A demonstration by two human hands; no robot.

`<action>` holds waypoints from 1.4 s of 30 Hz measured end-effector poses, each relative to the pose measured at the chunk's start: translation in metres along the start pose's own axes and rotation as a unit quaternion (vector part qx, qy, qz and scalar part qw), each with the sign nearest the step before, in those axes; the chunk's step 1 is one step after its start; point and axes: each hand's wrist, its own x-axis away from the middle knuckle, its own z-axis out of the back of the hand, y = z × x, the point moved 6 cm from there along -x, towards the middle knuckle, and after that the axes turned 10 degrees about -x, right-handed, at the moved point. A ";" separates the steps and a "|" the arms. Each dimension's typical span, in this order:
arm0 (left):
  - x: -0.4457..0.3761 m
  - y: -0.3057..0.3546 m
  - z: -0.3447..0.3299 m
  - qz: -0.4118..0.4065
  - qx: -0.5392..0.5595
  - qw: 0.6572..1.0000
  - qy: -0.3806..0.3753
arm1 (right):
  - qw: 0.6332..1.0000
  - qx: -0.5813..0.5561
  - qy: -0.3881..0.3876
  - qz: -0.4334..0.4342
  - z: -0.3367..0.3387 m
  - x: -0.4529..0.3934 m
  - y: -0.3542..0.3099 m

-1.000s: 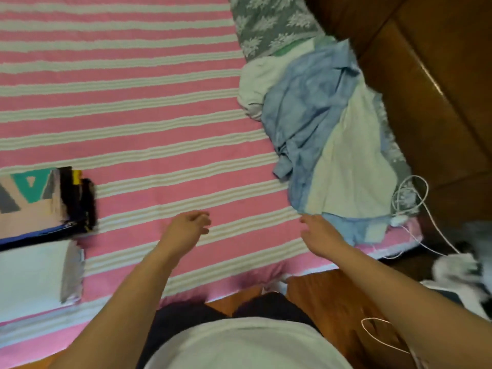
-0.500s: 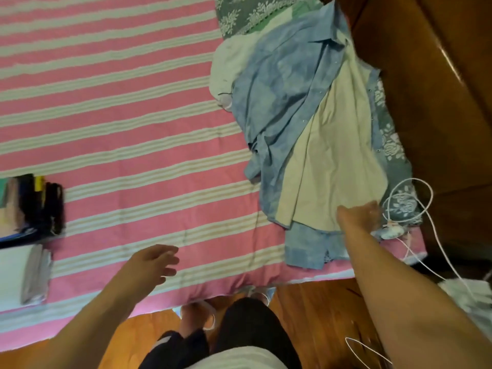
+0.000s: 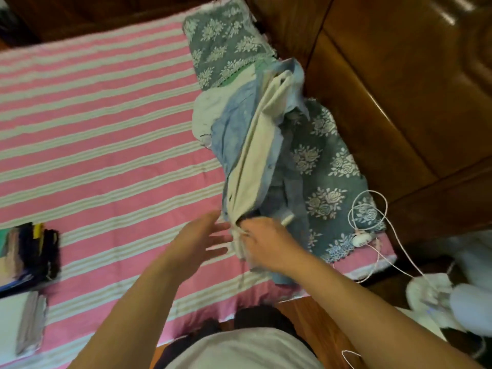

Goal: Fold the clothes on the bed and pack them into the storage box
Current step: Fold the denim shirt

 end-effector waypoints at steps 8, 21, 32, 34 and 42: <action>0.012 -0.084 0.196 0.112 -0.431 0.844 0.299 | 0.958 -0.220 -0.003 -0.183 -0.042 0.022 0.043; 0.072 -0.265 0.323 0.144 -0.288 0.919 0.226 | 0.946 -0.062 -0.111 -0.298 -0.188 -0.063 0.011; 0.067 -0.267 0.454 0.024 -0.273 0.935 0.227 | 0.696 -0.543 0.087 -0.462 -0.419 -0.203 -0.003; 0.070 -0.248 0.458 -0.009 -0.258 0.940 0.222 | 0.738 -0.510 0.147 -0.417 -0.386 -0.201 -0.044; 0.078 -0.055 0.363 -0.257 -0.313 0.893 0.194 | 0.962 -0.106 0.233 0.092 -0.083 -0.077 -0.306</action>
